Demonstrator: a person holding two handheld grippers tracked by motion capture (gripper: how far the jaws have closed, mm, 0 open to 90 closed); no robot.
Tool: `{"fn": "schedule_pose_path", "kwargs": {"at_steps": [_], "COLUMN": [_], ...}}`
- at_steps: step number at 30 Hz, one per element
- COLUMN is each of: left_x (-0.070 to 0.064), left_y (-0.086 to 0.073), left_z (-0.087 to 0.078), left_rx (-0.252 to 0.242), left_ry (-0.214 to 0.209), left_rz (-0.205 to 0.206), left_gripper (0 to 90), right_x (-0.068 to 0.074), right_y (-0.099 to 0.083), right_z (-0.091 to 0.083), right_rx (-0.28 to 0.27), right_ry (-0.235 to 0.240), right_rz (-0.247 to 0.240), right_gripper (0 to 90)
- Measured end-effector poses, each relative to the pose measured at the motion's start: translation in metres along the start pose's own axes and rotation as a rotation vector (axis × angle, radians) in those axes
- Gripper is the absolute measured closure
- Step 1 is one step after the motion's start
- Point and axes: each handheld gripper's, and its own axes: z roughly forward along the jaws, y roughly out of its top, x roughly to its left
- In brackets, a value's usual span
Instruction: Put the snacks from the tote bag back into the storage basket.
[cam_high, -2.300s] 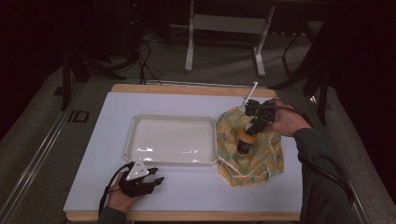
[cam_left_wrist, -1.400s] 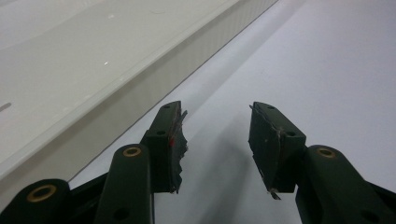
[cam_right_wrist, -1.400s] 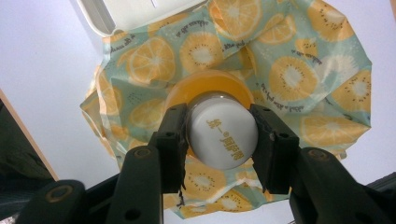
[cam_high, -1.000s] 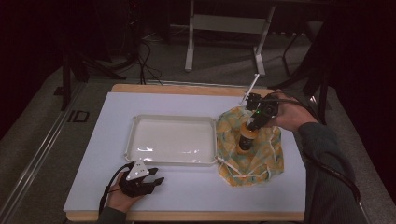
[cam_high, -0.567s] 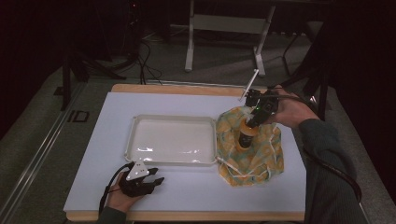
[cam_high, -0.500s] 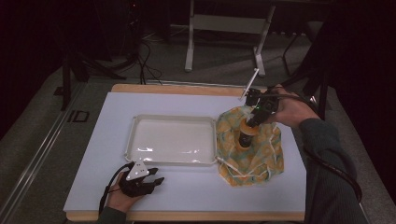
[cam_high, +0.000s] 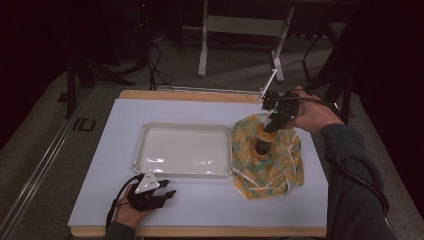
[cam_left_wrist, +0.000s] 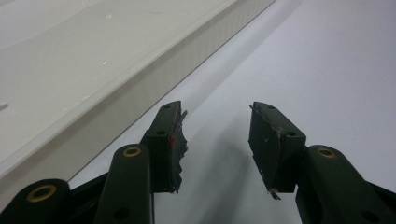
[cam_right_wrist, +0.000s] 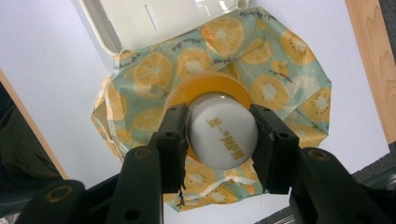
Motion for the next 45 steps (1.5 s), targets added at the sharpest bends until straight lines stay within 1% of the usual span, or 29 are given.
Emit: {"fn": "schedule_pose_path", "kwargs": {"at_steps": [11,25,34,39,45], "left_x": [0.0,0.0,0.001,0.001,0.001], "left_y": [0.0,0.0,0.0,0.0,0.0], "left_z": [0.0,0.0,0.0,0.0,0.0], "left_rx": [-0.007,-0.008,-0.007,-0.008,-0.007], "left_ry": [-0.005,-0.006,-0.007,-0.008,-0.008], "left_rz": [-0.005,-0.005,-0.005,-0.005,-0.005], "left_gripper": [54.4,54.4,54.4,54.4,54.4], "right_x": [-0.001,0.001,0.003,0.005,0.007], "right_y": [0.002,0.007,0.014,0.018,0.022], "right_z": [-0.007,-0.013,-0.015,-0.015,-0.016], "right_rx": [-0.019,-0.028,-0.037,-0.028,-0.035], "right_ry": [0.001,-0.002,-0.002,-0.004,0.001], "right_rz": [0.004,0.0,-0.014,-0.02,-0.026], "right_gripper": [59.0,59.0,59.0,59.0,59.0]}}
